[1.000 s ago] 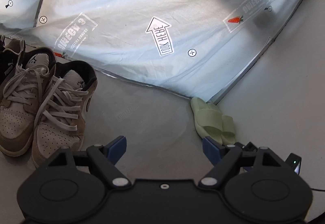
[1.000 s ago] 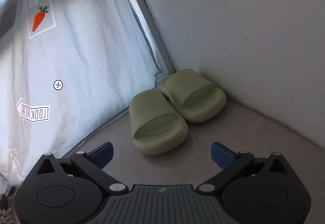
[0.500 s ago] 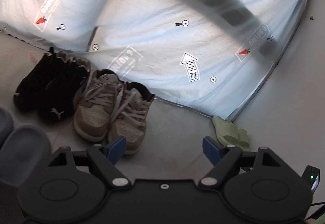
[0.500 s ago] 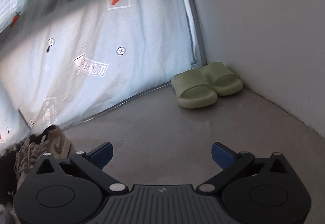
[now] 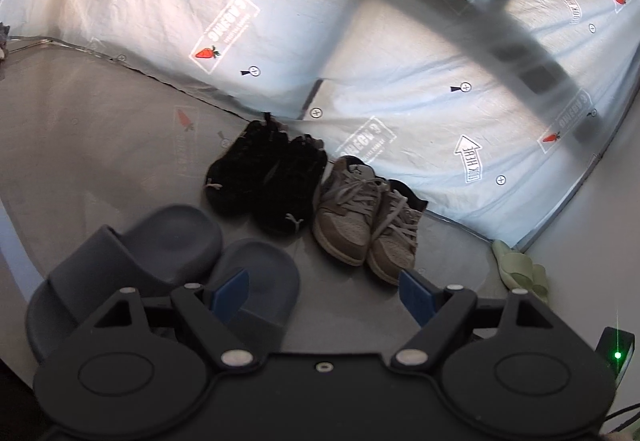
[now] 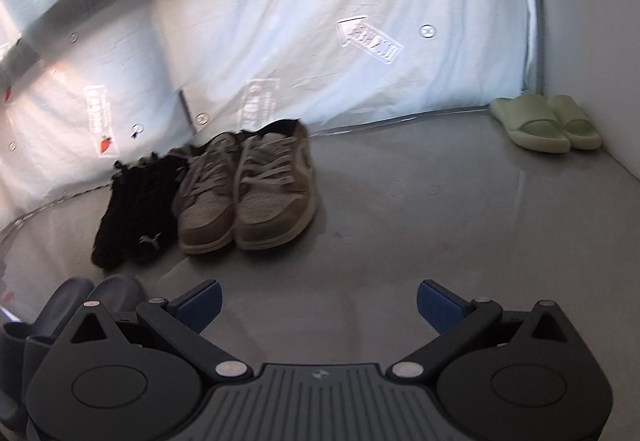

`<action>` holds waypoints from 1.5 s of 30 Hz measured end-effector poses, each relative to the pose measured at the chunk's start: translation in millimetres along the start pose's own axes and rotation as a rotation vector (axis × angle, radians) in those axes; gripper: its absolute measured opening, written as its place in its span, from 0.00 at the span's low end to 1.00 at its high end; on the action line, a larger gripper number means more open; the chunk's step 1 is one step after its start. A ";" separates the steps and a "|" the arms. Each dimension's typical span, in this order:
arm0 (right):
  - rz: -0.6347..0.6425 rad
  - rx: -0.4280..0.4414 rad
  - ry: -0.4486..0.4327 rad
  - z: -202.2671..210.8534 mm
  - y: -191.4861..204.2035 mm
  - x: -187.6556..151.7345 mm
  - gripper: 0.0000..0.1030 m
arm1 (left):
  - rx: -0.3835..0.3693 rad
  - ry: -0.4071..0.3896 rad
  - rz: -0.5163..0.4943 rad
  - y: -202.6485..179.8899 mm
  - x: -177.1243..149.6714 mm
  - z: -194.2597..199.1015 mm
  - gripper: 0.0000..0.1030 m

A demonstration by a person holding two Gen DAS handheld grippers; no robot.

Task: Organize scattered shoes
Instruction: 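Move the right tool back to the row of sneakers, then grasp the tan high-top pair by their heels with the right tool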

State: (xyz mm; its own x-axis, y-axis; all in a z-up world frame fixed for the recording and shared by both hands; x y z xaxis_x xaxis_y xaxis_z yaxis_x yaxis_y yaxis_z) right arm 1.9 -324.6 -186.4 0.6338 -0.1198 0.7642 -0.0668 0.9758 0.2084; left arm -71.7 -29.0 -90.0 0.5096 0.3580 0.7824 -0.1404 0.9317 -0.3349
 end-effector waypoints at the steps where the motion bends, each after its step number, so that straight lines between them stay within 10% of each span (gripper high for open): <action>1: 0.012 0.019 0.012 -0.3 10.9 -5.9 1.00 | 0.008 -0.001 0.003 6.9 0.7 1.8 0.80; 9: 0.216 0.188 0.120 -2.6 125.2 -66.8 1.00 | 0.082 0.007 0.057 81.9 6.1 12.0 0.80; 17: 0.198 0.143 0.118 -20.8 161.8 -70.4 1.00 | 0.065 0.017 0.058 115.6 12.4 6.5 0.80; 45: 0.077 -0.076 -0.102 -166.5 100.5 135.3 0.94 | -0.190 0.052 -0.103 60.0 98.9 -181.0 0.80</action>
State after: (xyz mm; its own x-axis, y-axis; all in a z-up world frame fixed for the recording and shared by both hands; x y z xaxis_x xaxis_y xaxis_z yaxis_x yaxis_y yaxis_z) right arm 209.2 -212.2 -163.7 0.5468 -0.0580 0.8353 -0.0515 0.9934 0.1028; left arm 123.9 51.2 -127.7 0.5571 0.2537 0.7908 0.0743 0.9332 -0.3517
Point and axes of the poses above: each gripper's, at about its wrist camera, not at the fingertips, and z roughly against the way its jaws point, y to its left, x to its top, the point moved 3 cm from there along -z, roughly the way its jaws point, and after that the axes turned 7 degrees about -z, right-handed, at the moved point
